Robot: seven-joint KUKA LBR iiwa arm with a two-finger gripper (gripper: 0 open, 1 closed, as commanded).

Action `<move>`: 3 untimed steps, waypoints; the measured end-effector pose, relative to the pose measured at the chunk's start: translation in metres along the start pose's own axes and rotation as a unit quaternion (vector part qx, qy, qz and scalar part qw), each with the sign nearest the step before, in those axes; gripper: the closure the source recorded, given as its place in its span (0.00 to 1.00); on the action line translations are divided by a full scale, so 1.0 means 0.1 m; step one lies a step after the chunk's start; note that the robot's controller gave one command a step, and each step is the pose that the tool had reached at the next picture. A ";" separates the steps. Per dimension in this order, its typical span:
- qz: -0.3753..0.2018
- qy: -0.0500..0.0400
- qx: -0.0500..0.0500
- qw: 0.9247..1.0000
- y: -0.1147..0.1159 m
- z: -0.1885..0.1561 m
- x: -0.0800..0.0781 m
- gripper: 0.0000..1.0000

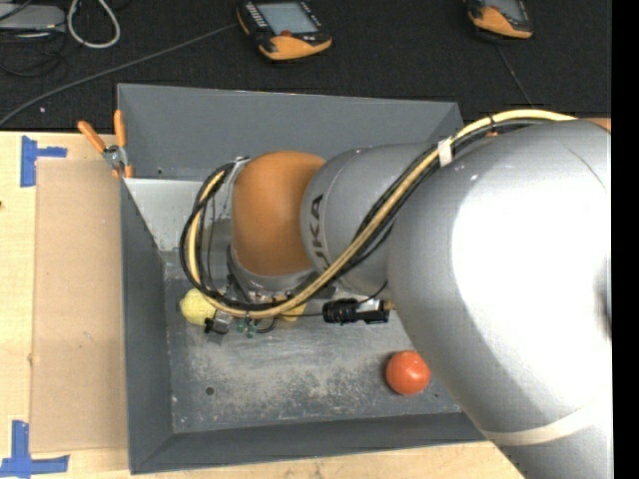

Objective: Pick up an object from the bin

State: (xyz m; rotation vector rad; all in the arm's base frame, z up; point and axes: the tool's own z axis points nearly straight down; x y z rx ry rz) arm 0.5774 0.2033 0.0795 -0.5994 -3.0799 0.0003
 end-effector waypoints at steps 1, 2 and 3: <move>0.000 0.002 0.001 1.000 -0.01 -0.38 0.01 1.00; -0.001 -0.001 -0.001 1.000 0.00 -0.77 0.00 1.00; -0.002 -0.002 -0.002 1.000 0.01 -1.08 -0.01 1.00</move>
Offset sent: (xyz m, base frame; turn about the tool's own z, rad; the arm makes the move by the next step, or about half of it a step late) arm -0.0007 -0.0003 0.0343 -0.0001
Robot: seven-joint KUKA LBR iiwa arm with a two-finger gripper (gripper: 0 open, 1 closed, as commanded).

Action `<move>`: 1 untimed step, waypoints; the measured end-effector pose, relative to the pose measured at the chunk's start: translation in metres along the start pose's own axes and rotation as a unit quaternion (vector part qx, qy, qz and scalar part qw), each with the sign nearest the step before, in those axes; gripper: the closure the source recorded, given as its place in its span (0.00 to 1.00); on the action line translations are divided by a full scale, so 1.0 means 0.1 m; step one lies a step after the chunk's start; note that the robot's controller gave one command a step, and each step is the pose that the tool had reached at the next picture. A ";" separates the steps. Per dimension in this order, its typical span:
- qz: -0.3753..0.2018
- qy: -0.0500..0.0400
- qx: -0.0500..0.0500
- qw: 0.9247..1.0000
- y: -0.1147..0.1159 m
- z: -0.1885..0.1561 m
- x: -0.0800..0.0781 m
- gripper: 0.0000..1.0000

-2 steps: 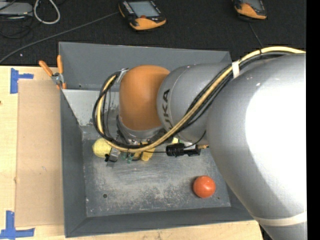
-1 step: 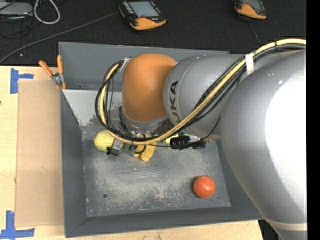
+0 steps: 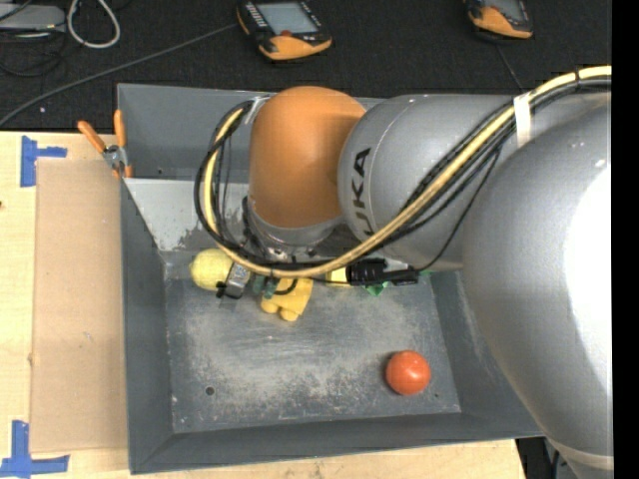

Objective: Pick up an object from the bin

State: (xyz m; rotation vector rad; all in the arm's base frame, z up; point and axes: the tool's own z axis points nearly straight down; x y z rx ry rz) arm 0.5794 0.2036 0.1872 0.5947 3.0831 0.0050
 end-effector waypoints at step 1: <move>-0.001 0.001 0.000 1.000 0.00 -0.20 0.00 1.00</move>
Offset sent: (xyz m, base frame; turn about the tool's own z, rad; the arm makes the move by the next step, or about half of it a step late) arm -0.0001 -0.0002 0.0343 -0.0012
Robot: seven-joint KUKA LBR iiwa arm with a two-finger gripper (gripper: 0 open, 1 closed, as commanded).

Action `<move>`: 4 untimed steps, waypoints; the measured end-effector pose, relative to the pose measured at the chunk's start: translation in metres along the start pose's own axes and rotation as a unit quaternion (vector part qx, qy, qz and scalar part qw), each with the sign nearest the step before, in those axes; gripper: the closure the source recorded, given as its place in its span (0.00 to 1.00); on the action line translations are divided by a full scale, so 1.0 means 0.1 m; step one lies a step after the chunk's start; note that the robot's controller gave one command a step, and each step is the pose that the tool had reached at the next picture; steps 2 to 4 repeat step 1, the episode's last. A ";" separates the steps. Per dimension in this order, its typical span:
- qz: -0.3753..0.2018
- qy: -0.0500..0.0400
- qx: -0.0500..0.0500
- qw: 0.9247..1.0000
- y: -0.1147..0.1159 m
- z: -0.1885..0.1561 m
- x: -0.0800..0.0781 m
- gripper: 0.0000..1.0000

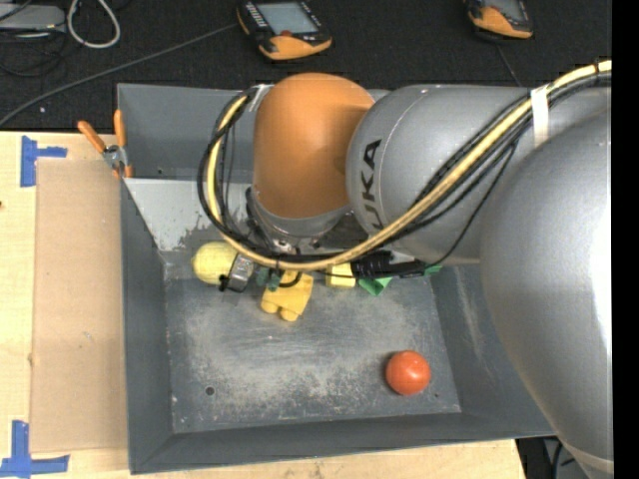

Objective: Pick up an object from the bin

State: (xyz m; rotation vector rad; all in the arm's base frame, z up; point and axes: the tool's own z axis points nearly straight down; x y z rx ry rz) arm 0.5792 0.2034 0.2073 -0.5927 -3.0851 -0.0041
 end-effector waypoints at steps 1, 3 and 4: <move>-0.001 -0.002 -0.002 1.000 0.01 -0.18 -0.01 1.00; -0.001 -0.002 -0.002 1.000 0.01 -0.18 -0.01 1.00; -0.001 -0.002 -0.002 1.000 0.01 -0.18 -0.01 1.00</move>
Offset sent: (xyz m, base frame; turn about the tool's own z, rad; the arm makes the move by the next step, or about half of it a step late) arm 0.0006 0.0001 0.0376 -0.0011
